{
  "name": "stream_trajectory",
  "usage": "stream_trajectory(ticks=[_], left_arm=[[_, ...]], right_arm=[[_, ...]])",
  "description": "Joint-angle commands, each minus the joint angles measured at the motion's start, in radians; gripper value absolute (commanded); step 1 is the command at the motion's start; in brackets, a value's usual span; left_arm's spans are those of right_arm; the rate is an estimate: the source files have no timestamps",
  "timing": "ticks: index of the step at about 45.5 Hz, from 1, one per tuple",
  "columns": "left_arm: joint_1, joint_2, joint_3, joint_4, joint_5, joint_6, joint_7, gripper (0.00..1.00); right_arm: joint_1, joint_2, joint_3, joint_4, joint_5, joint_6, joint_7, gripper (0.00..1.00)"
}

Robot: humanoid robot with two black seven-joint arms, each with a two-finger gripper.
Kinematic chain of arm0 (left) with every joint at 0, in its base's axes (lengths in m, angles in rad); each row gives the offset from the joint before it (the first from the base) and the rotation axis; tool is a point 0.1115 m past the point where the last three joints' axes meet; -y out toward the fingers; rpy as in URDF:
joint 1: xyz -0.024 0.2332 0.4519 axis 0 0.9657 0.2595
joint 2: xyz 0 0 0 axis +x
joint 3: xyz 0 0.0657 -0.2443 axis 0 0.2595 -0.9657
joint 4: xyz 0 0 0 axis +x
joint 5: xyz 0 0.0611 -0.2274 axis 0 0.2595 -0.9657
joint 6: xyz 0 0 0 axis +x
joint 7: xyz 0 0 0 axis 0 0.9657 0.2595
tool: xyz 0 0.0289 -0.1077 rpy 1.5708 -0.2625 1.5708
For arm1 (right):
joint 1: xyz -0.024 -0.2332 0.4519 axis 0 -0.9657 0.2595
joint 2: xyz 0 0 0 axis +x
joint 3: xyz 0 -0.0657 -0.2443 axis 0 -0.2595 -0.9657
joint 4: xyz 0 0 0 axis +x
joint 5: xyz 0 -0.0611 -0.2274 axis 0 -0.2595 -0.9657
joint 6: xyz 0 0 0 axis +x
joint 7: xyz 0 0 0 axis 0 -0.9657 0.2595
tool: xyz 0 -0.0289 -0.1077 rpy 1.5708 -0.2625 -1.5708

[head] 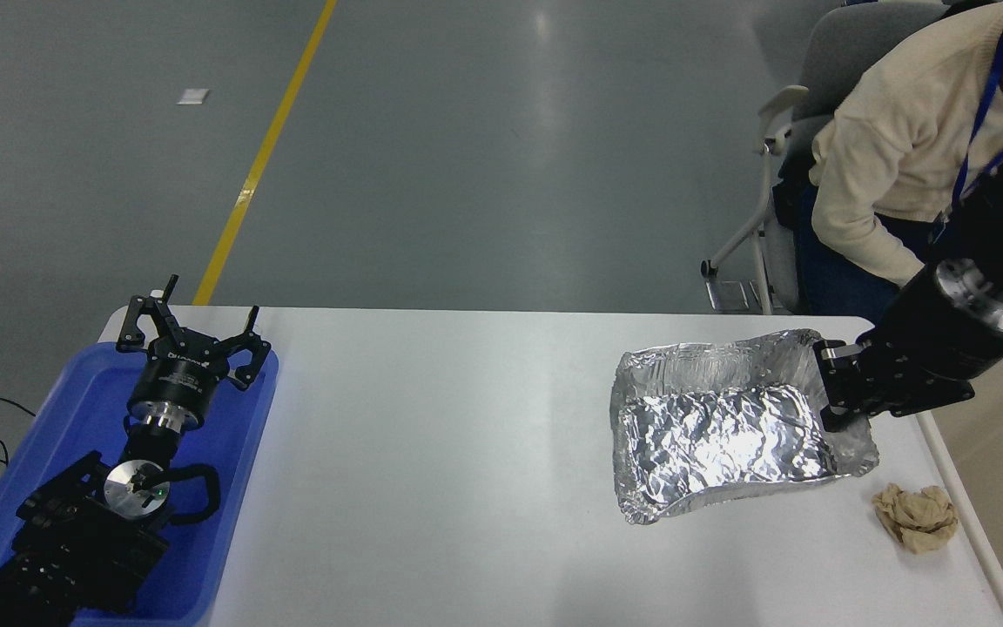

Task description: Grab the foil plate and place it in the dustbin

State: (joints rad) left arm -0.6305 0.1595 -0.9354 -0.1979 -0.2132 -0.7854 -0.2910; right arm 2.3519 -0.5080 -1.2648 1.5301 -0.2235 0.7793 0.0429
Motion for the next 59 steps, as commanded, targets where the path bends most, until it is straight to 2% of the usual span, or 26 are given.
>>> stream_trajectory(ticks=[1, 16, 24, 29, 34, 48, 52, 59], left_arm=[[0.0, 0.0, 0.001, 0.0, 0.0, 0.0, 0.0, 1.0], [0.0, 0.0, 0.0, 0.0, 0.0, 0.0, 0.0, 1.0], [0.0, 0.0, 0.0, 0.0, 0.0, 0.0, 0.0, 1.0], [0.0, 0.0, 0.001, 0.0, 0.002, 0.0, 0.001, 1.0], [0.0, 0.0, 0.0, -0.002, 0.002, 0.0, 0.001, 1.0], [0.0, 0.0, 0.0, 0.0, 0.002, 0.0, 0.001, 1.0], [0.0, 0.0, 0.0, -0.002, 0.002, 0.0, 0.001, 1.0], [0.0, 0.0, 0.0, -0.002, 0.002, 0.0, 0.001, 1.0]], right_arm=[[0.09, -0.003, -0.013, 0.024, -0.002, 0.006, 0.0, 0.0], [0.095, -0.026, -0.041, 0.016, -0.005, 0.006, 0.0, 0.0], [0.095, -0.153, -0.1, 0.005, -0.008, 0.006, -0.001, 0.0], [0.095, -0.185, -0.209, -0.001, -0.017, 0.006, -0.001, 0.0], [0.095, -0.21, -0.315, -0.028, -0.077, 0.006, -0.001, 0.0], [0.072, -0.527, -0.375, -0.188, -0.267, 0.006, -0.001, 0.0], [0.009, -0.598, -0.366, -0.243, -0.286, 0.002, -0.001, 0.0], [-0.222, -0.626, -0.297, -0.343, -0.266, -0.224, 0.002, 0.0]])
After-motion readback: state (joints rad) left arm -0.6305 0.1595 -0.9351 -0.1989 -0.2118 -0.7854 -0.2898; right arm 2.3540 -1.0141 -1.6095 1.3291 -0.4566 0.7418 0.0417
